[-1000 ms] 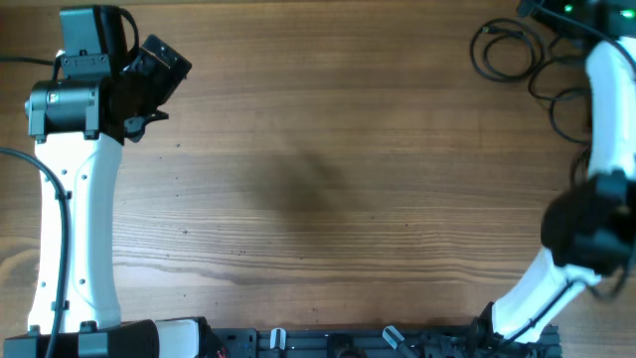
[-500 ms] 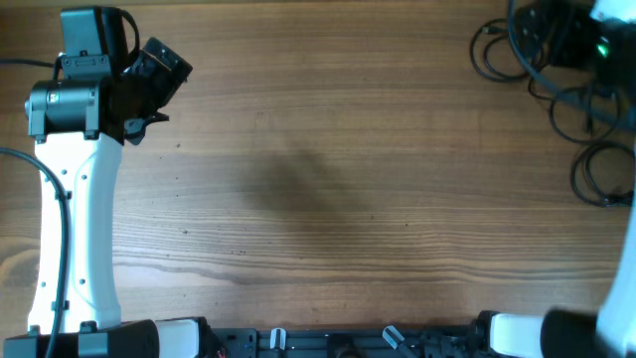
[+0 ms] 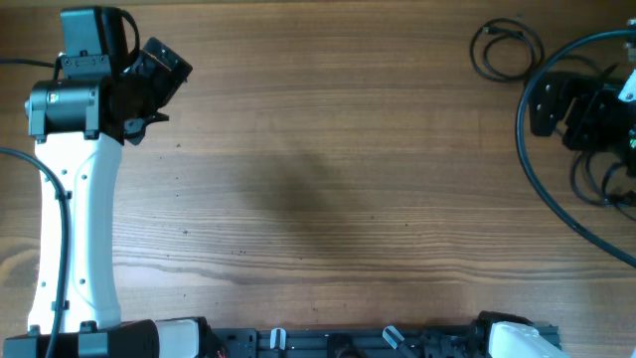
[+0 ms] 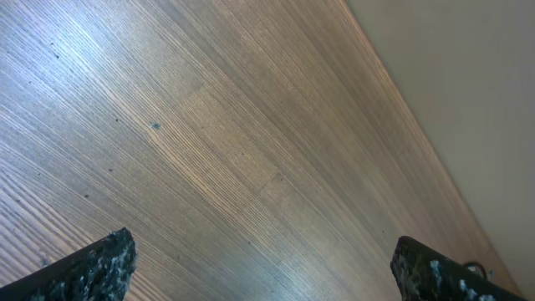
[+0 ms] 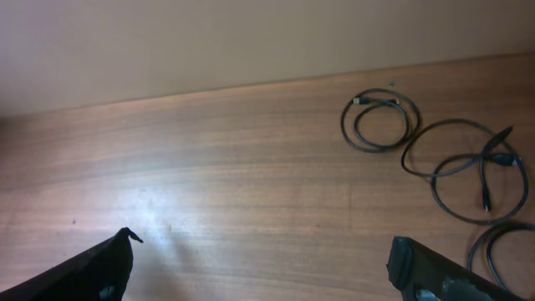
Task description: Untangle cables
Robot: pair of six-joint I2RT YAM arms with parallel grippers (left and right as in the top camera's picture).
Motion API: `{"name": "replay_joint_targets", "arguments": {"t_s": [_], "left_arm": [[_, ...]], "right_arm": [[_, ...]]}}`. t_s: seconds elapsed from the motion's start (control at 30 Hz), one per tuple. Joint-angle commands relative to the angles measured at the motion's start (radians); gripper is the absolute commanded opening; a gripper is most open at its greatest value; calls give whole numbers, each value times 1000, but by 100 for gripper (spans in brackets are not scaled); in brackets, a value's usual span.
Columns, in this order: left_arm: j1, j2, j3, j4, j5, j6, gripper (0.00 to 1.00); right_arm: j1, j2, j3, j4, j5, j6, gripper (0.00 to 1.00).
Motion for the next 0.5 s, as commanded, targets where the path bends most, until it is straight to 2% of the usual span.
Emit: {"name": "replay_joint_targets", "arguments": {"t_s": [0.0,0.07,0.2,0.47], "left_arm": [[-5,2,-1,-1,-14,19,100],[-5,2,-1,-1,-14,19,100],[-5,2,-1,-1,-14,19,100],[-5,2,-1,-1,-14,19,100]], "right_arm": [[0,3,4,-15,-93,-90,100],[4,-3,-25,10,-136,-95,100],[40,-135,-259,195,-135,-90,100],[124,-634,-1056,851,-90,-91,100]]}}
